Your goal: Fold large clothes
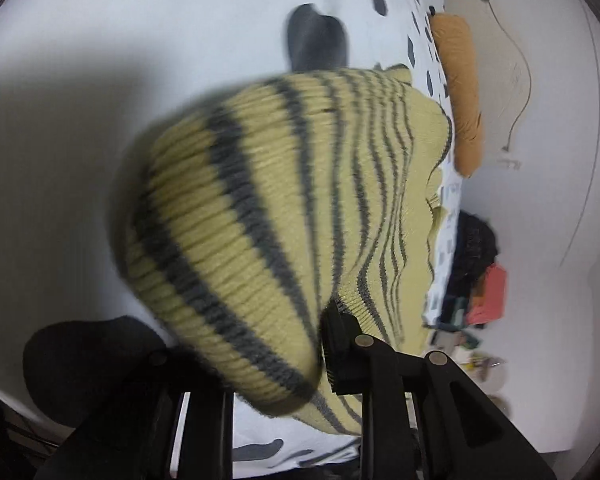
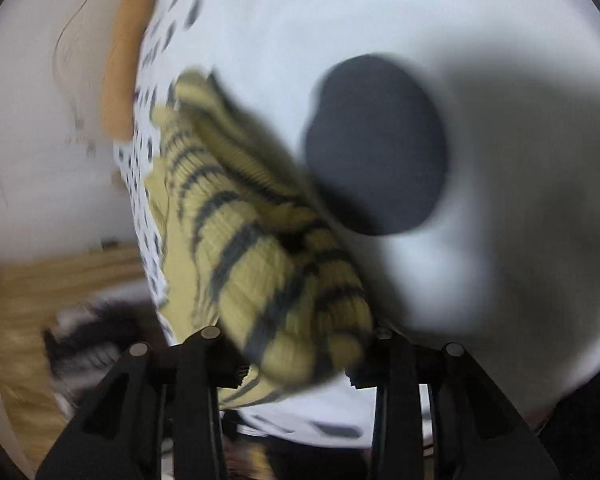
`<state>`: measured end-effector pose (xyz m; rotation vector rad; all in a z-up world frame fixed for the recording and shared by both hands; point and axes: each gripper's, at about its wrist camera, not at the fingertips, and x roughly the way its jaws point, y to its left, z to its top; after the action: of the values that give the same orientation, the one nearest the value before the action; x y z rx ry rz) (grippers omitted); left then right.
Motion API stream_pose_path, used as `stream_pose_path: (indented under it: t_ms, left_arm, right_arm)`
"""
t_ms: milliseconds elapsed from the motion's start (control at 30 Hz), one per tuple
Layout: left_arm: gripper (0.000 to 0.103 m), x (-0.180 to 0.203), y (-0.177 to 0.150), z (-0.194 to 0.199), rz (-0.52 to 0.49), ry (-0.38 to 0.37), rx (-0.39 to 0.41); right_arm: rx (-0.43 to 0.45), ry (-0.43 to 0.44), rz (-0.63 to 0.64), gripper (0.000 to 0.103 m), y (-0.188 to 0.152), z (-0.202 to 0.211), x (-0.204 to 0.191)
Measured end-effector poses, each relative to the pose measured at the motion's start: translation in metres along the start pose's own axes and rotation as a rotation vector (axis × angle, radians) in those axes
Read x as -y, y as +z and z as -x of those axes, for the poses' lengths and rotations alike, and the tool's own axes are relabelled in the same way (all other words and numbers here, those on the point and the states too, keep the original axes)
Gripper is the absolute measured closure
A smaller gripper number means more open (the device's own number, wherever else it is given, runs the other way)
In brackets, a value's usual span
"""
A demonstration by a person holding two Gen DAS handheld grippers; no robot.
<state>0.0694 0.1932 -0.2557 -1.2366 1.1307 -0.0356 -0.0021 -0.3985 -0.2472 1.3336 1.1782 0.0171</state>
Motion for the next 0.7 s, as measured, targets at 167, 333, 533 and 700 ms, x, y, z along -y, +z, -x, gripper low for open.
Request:
stream_pose_path:
  t_ms: [167, 333, 533, 700]
  left_arm:
    - [0.080, 0.017, 0.002, -0.006, -0.047, 0.080, 0.017]
    - [0.080, 0.010, -0.004, 0.004, 0.005, 0.042, 0.023]
    - [0.079, -0.003, -0.010, 0.012, 0.034, 0.041, 0.029]
    - [0.079, 0.000, -0.007, 0.009, 0.024, 0.047, 0.014]
  right_arm:
    - [0.309, -0.335, 0.201, 0.063, -0.019, 0.078, -0.030]
    - [0.283, -0.232, 0.500, 0.065, -0.056, 0.062, -0.103]
    - [0.041, -0.140, 0.845, 0.067, -0.133, -0.059, -0.173]
    - [-0.043, -0.419, 0.895, 0.098, -0.133, -0.134, -0.145]
